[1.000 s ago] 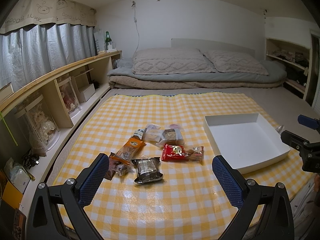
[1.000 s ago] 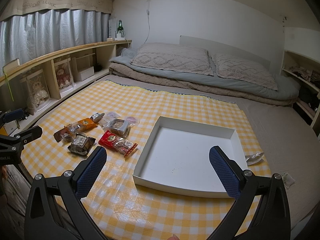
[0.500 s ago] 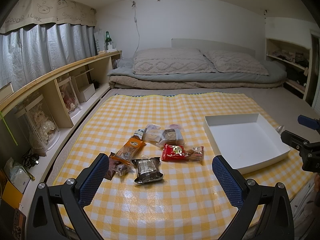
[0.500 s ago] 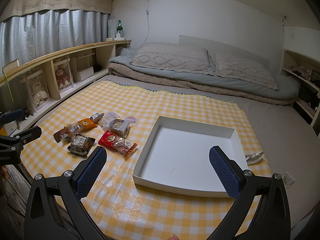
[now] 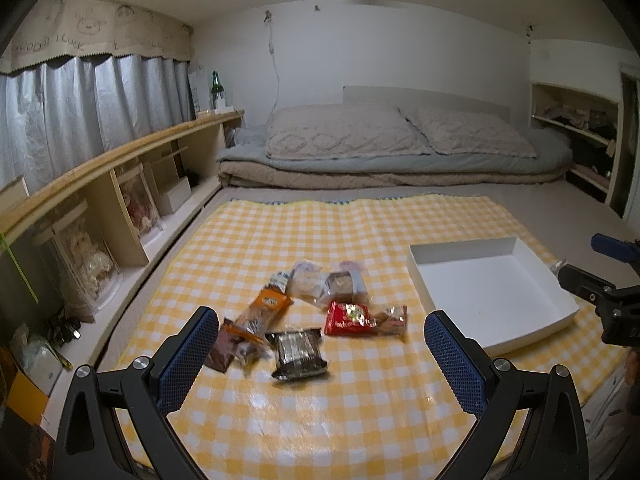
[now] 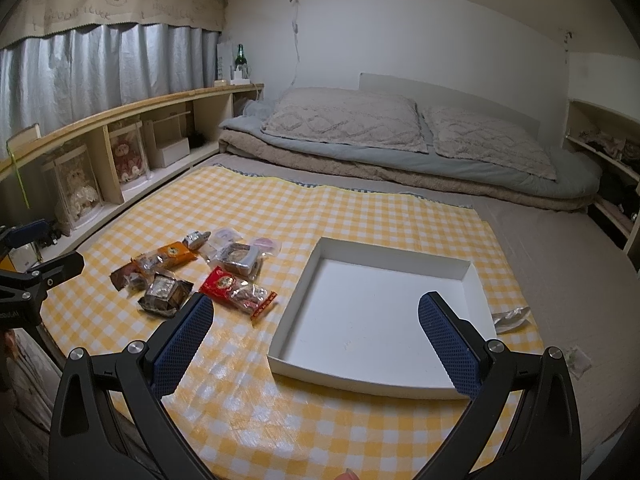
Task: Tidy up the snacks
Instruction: 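Grasp the silver square pack with the left tool while the right grasps the red bag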
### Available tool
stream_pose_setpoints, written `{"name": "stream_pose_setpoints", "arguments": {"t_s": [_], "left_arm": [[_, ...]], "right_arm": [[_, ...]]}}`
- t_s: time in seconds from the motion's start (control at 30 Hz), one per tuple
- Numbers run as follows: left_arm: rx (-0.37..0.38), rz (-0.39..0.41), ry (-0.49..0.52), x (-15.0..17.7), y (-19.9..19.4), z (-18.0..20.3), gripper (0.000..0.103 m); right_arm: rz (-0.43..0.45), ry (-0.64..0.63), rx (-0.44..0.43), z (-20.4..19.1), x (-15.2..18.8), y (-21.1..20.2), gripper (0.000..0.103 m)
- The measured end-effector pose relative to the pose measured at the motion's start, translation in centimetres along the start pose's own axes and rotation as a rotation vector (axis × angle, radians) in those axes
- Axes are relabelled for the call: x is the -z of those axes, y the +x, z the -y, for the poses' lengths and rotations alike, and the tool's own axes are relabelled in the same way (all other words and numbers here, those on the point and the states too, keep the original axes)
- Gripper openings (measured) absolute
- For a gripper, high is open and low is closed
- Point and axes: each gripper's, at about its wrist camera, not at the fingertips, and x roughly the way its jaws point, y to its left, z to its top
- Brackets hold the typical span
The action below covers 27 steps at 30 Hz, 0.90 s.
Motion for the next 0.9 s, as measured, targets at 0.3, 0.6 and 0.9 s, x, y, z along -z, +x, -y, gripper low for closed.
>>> {"name": "stream_pose_setpoints", "arguments": {"t_s": [0.3, 0.6, 0.9], "left_arm": [[0.001, 0.034, -0.003, -3.2, 0.1, -1.1, 0.103], [0.006, -0.054, -0.079, -7.2, 5.4, -4.4, 0.103], [0.02, -0.158, -0.095, -9.7, 12.7, -6.5, 0.103]], "right_arm": [[-0.002, -0.048, -0.066, -1.1, -3.1, 0.9, 0.103], [-0.01, -0.085, -0.148, -1.7, -6.8, 4.5, 0.103], [-0.031, -0.107, -0.225, -1.8, -8.7, 10.9, 0.103]]}}
